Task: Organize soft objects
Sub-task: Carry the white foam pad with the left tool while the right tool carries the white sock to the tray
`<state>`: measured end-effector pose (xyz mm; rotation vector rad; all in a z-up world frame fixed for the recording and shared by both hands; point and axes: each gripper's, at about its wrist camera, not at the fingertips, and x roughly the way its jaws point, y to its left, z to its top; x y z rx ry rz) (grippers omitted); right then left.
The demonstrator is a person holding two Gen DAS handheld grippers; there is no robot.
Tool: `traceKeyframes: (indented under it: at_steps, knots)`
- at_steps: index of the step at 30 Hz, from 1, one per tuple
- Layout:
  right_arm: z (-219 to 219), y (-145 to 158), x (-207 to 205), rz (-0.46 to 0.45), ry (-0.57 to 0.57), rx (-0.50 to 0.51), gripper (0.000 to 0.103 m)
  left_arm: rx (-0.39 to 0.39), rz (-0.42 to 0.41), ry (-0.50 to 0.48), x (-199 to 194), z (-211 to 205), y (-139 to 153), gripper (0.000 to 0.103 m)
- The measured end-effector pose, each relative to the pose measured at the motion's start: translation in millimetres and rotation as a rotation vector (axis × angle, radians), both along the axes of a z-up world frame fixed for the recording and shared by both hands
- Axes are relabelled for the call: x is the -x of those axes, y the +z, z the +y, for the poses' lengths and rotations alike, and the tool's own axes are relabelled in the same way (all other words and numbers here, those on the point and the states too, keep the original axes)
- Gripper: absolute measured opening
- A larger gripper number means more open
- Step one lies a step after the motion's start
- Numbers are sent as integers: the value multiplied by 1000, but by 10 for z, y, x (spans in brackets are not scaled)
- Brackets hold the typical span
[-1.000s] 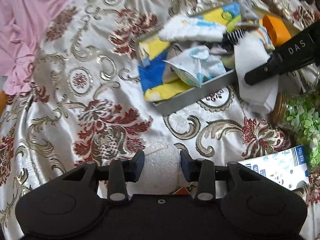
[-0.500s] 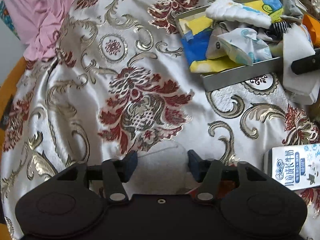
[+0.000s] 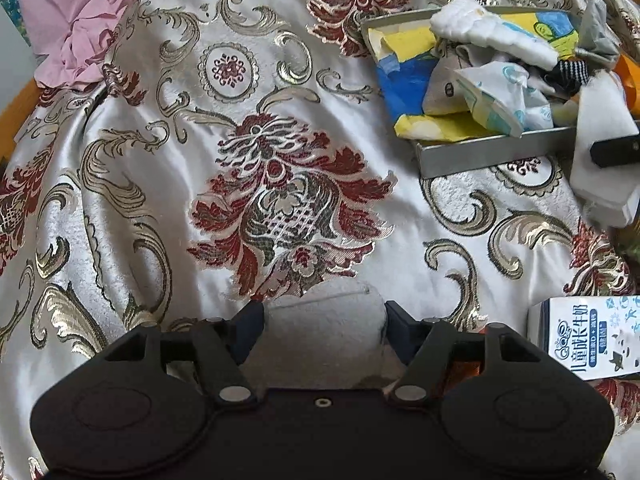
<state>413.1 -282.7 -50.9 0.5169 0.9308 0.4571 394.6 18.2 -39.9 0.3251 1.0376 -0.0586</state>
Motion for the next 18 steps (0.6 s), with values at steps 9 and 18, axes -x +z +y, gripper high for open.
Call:
traceKeyframes:
  at_steps: [9, 18]
  knots:
    - [109, 48, 34, -13, 66, -33, 11, 63, -55, -75, -29, -275, 168, 66]
    - [34, 128, 66, -54, 66, -101, 11, 142, -154, -137, 11, -647, 420, 66]
